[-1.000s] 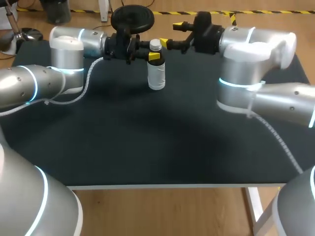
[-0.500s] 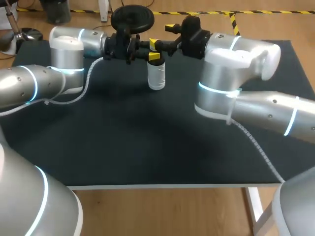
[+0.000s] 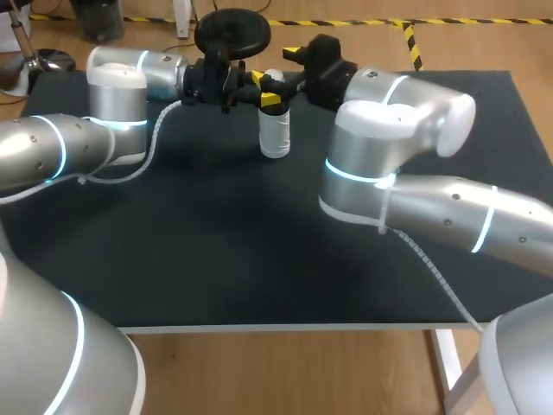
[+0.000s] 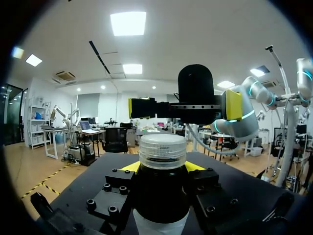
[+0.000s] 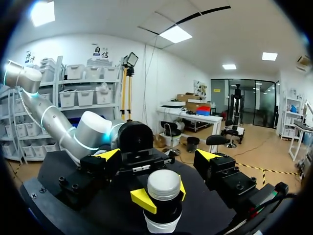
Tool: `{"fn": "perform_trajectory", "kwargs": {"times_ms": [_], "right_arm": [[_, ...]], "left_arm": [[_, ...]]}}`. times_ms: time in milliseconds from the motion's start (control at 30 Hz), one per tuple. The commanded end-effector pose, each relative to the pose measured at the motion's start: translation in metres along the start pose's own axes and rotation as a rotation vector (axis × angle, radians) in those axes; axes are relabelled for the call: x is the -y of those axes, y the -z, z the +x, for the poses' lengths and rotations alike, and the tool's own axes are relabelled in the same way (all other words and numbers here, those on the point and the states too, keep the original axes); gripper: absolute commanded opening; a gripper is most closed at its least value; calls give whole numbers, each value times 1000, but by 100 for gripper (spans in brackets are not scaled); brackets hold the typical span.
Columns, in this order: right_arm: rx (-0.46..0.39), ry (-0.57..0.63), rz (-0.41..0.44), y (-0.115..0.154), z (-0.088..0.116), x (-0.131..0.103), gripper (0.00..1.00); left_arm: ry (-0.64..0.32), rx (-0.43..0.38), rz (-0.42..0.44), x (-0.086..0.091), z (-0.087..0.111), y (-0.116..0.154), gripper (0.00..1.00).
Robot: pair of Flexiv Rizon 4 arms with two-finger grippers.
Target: Unscrew the bottle cap
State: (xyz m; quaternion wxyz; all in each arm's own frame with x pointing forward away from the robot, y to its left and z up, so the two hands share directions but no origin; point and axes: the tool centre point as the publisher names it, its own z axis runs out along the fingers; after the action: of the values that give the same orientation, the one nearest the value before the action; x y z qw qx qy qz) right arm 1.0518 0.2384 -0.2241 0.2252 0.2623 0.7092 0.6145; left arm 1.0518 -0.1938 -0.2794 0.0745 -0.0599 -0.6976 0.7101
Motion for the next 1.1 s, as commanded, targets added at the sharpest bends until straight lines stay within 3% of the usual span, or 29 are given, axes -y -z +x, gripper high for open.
{"fn": "perform_trajectory", "kwargs": {"times_ms": [33, 600, 1100], "right_arm": [[86, -11, -14, -7, 3, 5, 100], [131, -72, -37, -7, -2, 25, 100], [123, -84, -45, -9, -4, 27, 100]], "left_arm": [[0, 2, -2, 1, 1, 0, 0], [0, 2, -2, 1, 1, 0, 0], [0, 2, -2, 1, 1, 0, 0]]}}
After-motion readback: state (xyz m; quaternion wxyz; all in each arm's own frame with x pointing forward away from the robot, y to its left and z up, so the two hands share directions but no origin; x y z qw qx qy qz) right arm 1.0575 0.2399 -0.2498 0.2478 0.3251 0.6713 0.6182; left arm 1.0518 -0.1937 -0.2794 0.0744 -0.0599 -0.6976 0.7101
